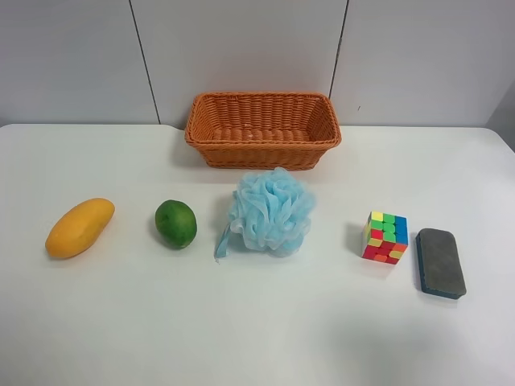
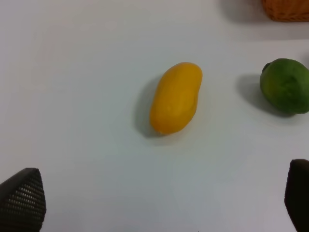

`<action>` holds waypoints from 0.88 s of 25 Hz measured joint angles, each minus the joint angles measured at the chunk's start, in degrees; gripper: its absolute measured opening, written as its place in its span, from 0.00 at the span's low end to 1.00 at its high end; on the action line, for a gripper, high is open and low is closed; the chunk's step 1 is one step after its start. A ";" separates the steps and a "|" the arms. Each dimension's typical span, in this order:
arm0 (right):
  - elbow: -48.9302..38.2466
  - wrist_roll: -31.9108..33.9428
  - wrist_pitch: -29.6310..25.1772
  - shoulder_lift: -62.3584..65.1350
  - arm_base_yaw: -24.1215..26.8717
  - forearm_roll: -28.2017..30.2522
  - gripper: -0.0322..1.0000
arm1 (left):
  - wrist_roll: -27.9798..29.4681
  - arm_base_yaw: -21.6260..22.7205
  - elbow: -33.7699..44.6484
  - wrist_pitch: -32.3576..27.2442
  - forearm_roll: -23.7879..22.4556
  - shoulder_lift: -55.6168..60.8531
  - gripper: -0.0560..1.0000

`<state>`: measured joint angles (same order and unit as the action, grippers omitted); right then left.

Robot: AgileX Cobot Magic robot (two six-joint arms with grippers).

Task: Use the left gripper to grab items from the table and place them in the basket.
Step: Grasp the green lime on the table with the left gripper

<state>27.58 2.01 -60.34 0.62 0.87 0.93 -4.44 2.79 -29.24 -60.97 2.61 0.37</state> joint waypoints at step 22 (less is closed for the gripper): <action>0.00 0.00 0.00 0.00 0.00 0.00 0.99 | 3.73 0.00 -21.58 -6.21 -2.61 -28.90 0.99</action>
<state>27.58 2.01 -60.34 0.62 0.87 0.93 -0.71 2.79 -50.82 -67.18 0.00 -28.53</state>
